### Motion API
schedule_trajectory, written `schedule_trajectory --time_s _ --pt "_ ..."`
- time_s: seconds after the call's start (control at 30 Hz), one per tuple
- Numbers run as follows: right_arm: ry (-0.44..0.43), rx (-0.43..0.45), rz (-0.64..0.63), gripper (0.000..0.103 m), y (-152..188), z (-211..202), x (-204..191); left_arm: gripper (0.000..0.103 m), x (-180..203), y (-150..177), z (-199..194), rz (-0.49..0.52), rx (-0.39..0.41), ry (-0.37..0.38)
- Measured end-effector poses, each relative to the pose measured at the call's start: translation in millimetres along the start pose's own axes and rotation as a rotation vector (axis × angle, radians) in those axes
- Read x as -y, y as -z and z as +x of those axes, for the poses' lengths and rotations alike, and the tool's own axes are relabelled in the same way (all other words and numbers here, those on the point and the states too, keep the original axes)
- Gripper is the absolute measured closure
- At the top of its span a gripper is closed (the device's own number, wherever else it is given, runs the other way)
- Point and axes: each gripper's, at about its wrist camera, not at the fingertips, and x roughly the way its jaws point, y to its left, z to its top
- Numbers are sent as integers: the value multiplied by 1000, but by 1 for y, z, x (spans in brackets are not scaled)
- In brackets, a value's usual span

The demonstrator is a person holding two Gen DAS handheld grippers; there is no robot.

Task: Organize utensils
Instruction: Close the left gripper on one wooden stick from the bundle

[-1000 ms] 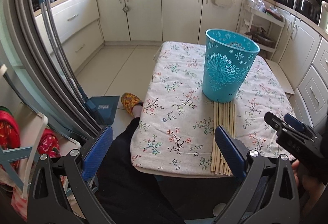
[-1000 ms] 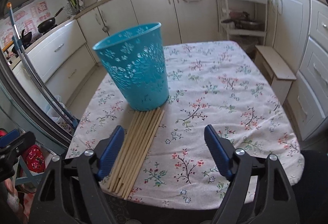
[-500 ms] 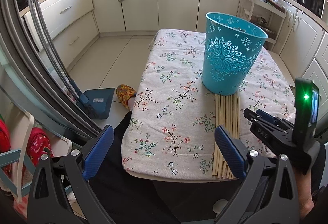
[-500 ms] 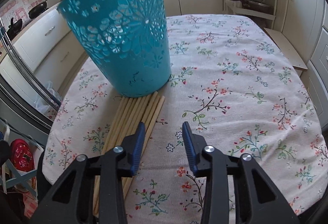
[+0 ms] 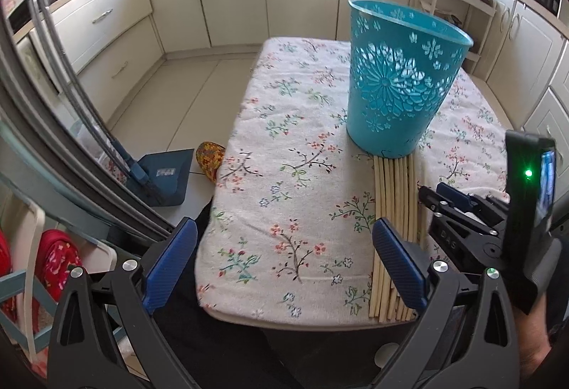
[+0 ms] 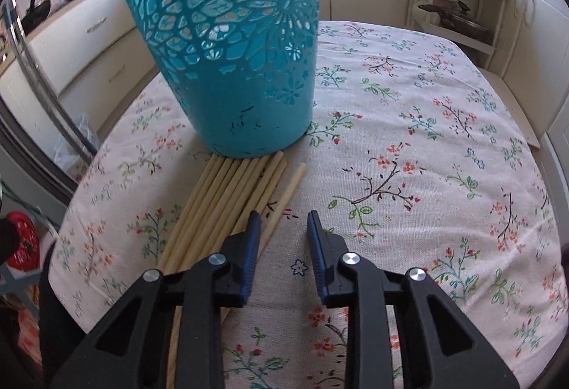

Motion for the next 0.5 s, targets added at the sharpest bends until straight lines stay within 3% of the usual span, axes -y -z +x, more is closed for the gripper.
schedule_trajectory --time_s 0.1,0.3,0.5 --pt "9 -15 -61 87 0 -1 7 8 9 -4 20 20 -30 16" --pt "-17 -17 -58 87 4 -4 30 8 33 -18 69 55 -92 61" --pt "-27 5 -40 87 7 -6 32 13 54 -28 104 94 -128 56"
